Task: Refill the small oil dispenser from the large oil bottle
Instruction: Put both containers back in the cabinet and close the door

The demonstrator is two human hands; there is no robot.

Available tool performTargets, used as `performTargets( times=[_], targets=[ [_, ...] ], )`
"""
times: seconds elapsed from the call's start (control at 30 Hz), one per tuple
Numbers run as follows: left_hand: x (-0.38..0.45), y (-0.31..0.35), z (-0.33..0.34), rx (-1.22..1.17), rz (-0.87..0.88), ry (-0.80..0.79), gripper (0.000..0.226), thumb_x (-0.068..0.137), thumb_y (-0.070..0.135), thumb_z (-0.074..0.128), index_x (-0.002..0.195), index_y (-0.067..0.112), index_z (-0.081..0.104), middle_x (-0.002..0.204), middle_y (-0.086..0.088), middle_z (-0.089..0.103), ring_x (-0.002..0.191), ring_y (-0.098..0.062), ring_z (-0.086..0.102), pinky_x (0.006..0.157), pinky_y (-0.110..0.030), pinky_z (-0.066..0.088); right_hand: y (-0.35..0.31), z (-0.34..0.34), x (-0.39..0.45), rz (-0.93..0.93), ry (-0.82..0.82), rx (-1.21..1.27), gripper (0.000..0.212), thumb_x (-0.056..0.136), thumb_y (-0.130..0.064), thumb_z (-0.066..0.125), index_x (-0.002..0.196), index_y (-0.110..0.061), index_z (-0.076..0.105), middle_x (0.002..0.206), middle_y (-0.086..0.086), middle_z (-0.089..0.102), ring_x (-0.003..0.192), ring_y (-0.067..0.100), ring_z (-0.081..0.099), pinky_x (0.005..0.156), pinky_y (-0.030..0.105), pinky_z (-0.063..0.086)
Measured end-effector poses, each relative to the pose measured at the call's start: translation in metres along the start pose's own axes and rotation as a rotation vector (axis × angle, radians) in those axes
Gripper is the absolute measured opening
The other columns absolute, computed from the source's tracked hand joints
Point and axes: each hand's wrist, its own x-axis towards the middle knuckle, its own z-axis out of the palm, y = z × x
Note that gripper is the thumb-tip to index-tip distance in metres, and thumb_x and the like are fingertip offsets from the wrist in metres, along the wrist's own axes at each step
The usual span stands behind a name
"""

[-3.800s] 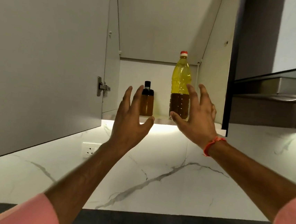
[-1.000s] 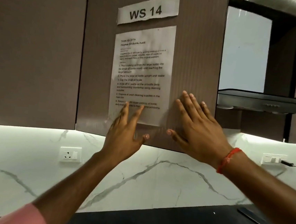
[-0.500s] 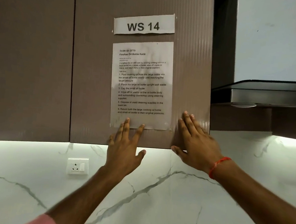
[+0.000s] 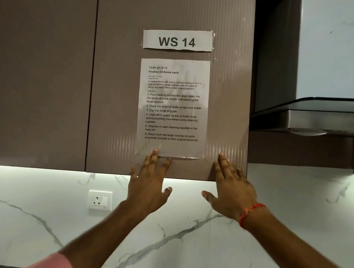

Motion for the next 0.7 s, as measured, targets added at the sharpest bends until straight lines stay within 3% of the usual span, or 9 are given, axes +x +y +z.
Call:
performTargets(
  times=[0.27, 0.7],
  targets=[
    [-0.002, -0.004, 0.002, 0.102, 0.026, -0.040, 0.096, 0.095, 0.056, 0.054, 0.160, 0.035, -0.014, 0.166, -0.008, -0.029, 0.157, -0.026, -0.013, 0.122, -0.057, 0.014, -0.001, -0.005, 0.002, -0.010, -0.029, -0.037, 0.107, 0.093, -0.071, 0.046, 0.161, -0.013, -0.011, 0.170, 0.009, -0.021, 0.159, 0.029, -0.008, 0.127, 0.044, 0.000],
    [-0.014, -0.028, -0.006, 0.100, 0.126, -0.086, 0.096, 0.096, 0.050, 0.055, 0.159, 0.036, -0.016, 0.169, -0.008, -0.020, 0.158, -0.028, -0.008, 0.125, -0.048, 0.011, -0.008, -0.010, 0.001, 0.038, -0.063, -0.089, 0.113, 0.088, -0.074, 0.051, 0.162, -0.013, -0.009, 0.171, 0.010, -0.016, 0.159, 0.032, -0.006, 0.127, 0.048, 0.001]
  ],
)
